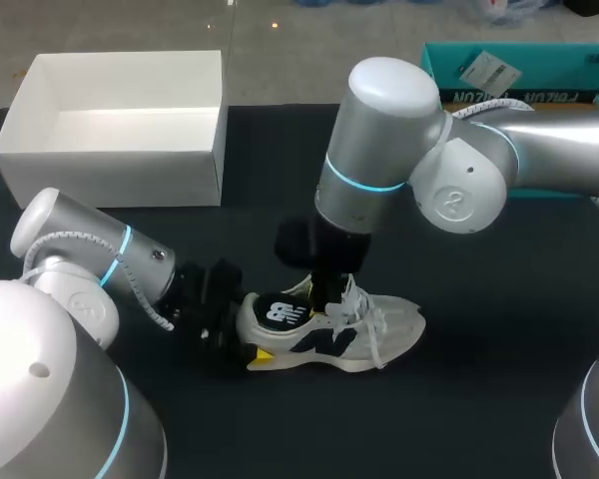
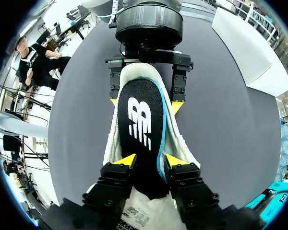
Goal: Take the shoe out of the shoebox, open the shoe tongue, remove and reinsert the insole, then place the shoe into the shoebox
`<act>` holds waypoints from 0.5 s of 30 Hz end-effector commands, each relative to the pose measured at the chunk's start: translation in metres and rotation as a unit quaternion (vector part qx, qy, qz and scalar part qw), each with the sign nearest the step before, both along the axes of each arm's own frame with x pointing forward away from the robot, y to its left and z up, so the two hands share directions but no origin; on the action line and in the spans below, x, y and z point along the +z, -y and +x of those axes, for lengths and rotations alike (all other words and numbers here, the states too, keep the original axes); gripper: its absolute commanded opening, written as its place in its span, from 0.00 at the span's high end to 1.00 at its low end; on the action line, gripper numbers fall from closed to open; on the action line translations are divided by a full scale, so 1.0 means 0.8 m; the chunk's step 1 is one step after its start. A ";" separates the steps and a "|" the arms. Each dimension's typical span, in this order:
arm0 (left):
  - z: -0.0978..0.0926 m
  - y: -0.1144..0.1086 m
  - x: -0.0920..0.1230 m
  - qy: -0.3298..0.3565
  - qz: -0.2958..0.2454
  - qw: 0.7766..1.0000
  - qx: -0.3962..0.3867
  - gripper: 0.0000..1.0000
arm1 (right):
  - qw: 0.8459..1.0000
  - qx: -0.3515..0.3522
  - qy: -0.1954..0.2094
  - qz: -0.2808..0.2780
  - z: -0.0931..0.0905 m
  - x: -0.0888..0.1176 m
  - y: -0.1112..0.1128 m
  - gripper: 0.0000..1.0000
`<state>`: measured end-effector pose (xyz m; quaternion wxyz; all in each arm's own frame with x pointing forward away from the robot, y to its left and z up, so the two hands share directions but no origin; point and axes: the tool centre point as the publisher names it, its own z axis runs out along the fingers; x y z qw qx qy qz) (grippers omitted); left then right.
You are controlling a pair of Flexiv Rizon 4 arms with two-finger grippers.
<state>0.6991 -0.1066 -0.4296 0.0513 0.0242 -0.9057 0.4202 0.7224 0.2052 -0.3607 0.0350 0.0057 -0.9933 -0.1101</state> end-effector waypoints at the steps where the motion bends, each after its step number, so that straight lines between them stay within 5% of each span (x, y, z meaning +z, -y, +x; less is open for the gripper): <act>1: -0.004 0.002 -0.006 -0.001 0.003 1.000 0.000 1.00 | 1.000 0.002 -0.004 0.007 0.001 -0.006 -0.001 0.01; 12: -0.004 0.002 -0.006 -0.001 0.003 1.000 0.000 1.00 | 0.999 0.019 -0.027 0.014 0.004 -0.030 -0.022 0.02; 13: -0.004 0.002 -0.006 -0.001 0.003 1.000 0.000 1.00 | 0.999 0.021 -0.028 0.013 0.003 -0.031 -0.024 0.07; 15: -0.004 0.002 -0.006 -0.001 0.003 1.000 0.000 1.00 | 0.999 0.025 -0.032 0.012 0.000 -0.034 -0.026 0.37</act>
